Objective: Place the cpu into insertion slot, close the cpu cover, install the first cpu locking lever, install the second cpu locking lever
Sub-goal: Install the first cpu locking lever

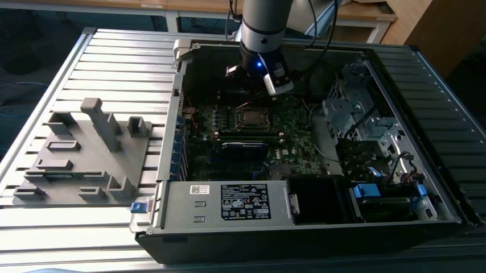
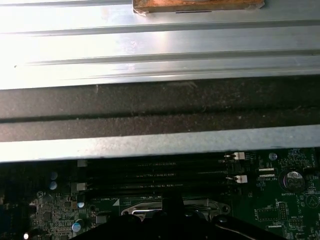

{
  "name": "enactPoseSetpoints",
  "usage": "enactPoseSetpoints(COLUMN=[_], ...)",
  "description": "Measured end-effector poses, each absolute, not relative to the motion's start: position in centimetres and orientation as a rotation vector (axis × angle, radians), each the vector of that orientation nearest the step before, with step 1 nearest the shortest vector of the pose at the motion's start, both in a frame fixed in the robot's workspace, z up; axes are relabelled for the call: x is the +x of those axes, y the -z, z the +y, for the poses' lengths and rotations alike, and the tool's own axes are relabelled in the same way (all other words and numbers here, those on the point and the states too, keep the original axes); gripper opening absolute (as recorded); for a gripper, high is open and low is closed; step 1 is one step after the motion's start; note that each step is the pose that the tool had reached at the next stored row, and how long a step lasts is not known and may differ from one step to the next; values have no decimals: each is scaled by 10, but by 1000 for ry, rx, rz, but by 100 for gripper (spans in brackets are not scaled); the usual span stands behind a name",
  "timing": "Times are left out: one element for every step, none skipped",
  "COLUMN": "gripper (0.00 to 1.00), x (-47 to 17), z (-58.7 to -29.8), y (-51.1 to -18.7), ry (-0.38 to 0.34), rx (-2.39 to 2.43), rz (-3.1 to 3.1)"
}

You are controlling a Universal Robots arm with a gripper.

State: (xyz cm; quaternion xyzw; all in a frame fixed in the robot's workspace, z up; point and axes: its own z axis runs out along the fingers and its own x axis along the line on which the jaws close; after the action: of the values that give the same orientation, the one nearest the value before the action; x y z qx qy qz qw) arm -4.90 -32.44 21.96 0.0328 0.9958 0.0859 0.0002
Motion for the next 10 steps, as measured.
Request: enactPoseSetpoints(gripper=[11, 11, 11, 11, 11, 11, 11, 11, 11, 11], x=[-49, -49, -49, -49, -49, -49, -49, -49, -49, -49], z=[-324, -324, -324, -324, -324, -324, -324, -324, -324, -324], y=[-219, -219, -219, -219, -219, -219, -218, -218, -218, -218], ry=[-270, -269, -270, -270, -270, -270, -270, -270, -270, -270], rx=[103, 103, 103, 103, 103, 103, 103, 103, 103, 103], rz=[3128, 3128, 3128, 3128, 3128, 3128, 3128, 3128, 3128, 3128])
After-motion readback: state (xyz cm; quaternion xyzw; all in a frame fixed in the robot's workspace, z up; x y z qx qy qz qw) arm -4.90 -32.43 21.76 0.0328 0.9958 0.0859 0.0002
